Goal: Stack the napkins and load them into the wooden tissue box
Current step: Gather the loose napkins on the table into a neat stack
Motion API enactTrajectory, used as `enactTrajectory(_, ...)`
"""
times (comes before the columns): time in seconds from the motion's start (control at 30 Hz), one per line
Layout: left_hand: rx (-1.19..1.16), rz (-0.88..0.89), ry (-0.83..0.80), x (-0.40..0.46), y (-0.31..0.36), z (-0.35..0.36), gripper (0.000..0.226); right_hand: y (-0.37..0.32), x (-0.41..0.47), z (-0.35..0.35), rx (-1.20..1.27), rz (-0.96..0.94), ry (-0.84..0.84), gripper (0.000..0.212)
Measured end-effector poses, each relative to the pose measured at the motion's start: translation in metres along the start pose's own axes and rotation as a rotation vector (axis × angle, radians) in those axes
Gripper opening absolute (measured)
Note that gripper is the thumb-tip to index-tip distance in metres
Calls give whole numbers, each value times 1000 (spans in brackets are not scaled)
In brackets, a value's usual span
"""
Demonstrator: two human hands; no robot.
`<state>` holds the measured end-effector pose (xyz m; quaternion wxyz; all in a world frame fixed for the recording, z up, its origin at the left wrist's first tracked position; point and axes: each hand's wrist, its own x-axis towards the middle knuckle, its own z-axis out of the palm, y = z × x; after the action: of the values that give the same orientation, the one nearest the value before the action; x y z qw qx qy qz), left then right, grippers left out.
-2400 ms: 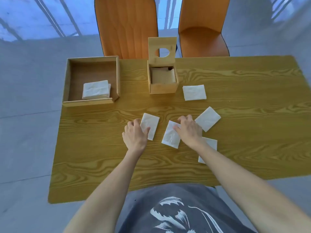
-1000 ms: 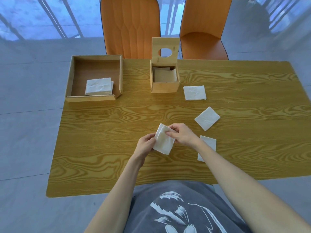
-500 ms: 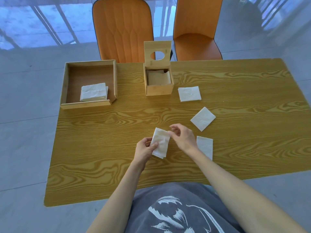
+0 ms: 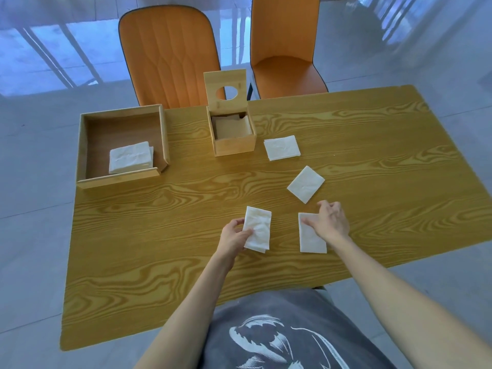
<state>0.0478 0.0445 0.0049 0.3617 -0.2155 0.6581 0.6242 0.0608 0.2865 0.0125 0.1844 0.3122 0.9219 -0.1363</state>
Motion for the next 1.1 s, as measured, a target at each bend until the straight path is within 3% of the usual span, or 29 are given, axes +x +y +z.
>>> enactTrajectory(0.27,8,27,-8,-1,-2,1,35,-3,-10,2,-56,-33,36,37)
enactTrajectory(0.4,-4,30,-8,-1,-5,0,33,-5,-16,1,107,-74,6,31)
enactTrajectory(0.57,-46,22,-5,0,-9,-2,32,-11,-12,-7,455,-103,-223,29)
enactTrajectory(0.7,-69,34,-11,0,-9,-3,27,-25,-11,-24,527,-242,-518,11)
enactTrajectory(0.8,-72,40,-20,0,-9,-3,25,-40,-11,-32,543,-317,-642,20)
enactTrajectory(0.97,-80,19,-43,-1,-7,-4,24,-67,-8,-23,571,-364,-714,26)
enactTrajectory(1.1,-77,8,-52,-1,-8,-7,27,-79,-4,-6,594,-378,-663,26)
